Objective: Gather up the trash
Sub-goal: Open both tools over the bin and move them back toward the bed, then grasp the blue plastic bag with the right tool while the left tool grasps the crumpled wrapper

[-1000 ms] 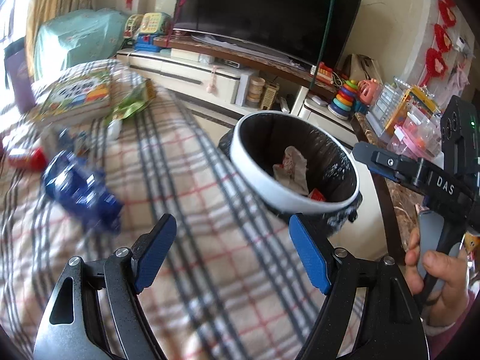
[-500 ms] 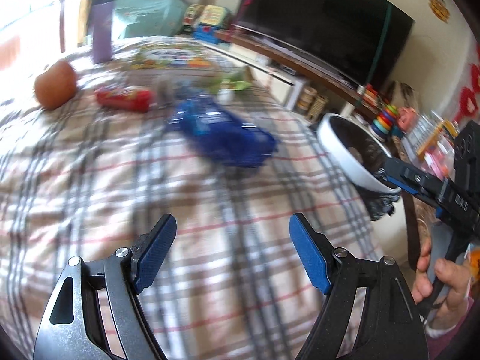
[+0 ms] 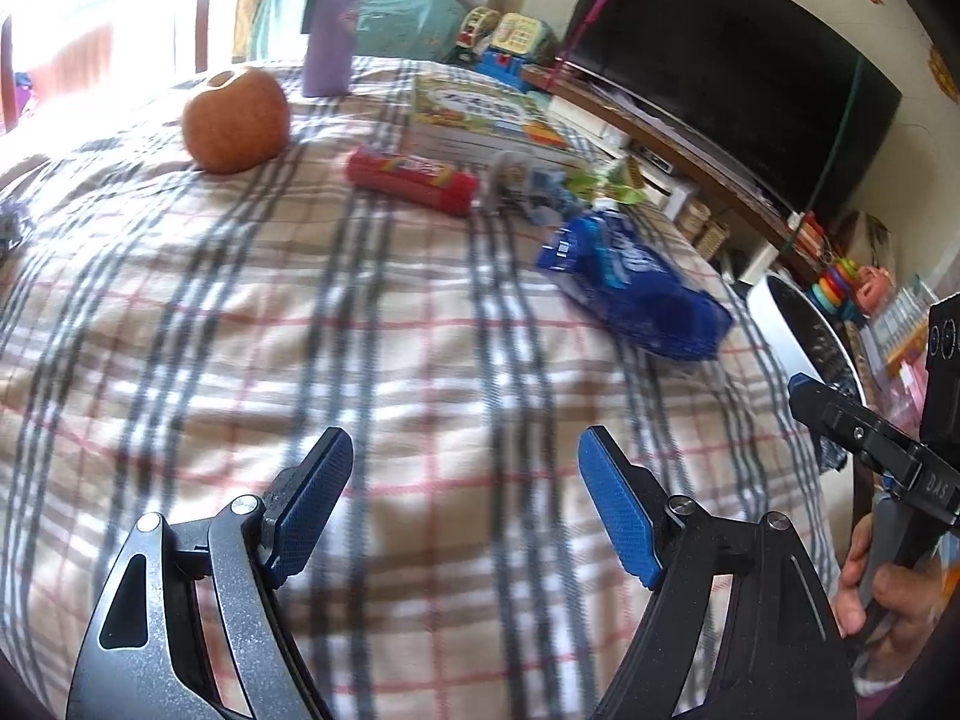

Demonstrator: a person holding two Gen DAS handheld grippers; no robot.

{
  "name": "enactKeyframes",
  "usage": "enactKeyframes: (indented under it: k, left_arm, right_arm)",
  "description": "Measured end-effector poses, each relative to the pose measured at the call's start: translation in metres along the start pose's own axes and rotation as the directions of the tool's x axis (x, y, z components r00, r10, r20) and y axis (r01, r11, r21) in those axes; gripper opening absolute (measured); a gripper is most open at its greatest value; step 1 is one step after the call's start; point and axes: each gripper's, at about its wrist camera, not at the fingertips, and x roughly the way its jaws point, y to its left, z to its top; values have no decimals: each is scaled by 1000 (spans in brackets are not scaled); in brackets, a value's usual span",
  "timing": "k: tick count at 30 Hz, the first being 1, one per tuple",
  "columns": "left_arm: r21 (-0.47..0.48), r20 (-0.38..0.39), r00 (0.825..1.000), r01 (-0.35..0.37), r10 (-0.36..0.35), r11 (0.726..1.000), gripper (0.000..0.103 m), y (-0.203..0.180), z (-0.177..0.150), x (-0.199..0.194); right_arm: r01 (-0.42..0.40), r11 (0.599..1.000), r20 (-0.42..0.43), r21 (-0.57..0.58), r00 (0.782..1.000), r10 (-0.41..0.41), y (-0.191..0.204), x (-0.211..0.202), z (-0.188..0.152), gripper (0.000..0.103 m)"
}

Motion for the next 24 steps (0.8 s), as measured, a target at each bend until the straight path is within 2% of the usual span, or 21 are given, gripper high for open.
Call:
enactKeyframes:
  k: [11, 15, 16, 18, 20, 24]
  left_arm:
    - [9, -2, 998, -59, 59, 998, 80, 15, 17, 9]
    - [5, -18, 998, -59, 59, 998, 80, 18, 21, 17]
    - [6, -21, 998, -59, 59, 998, 80, 18, 21, 19]
    - [11, -29, 998, -61, 61, 998, 80, 16, 22, 23]
    - [16, -35, 998, -58, 58, 998, 80, 13, 24, 26]
    - [24, -36, 998, -42, 43, 999, 80, 5, 32, 34]
  right_arm:
    - [-64, 996, -40, -55, 997, 62, 12, 44, 27, 93]
    - [-82, 994, -56, -77, 995, 77, 17, 61, 36, 92]
    - [-83, 993, -62, -87, 995, 78, 20, 66, 37, 88]
    - [-92, 991, -75, -98, 994, 85, 22, 73, 37, 73]
    - [-83, 992, -97, -98, 993, 74, 21, 79, 34, 35]
    - [-62, 997, -49, -50, 997, 60, 7, 63, 28, 33]
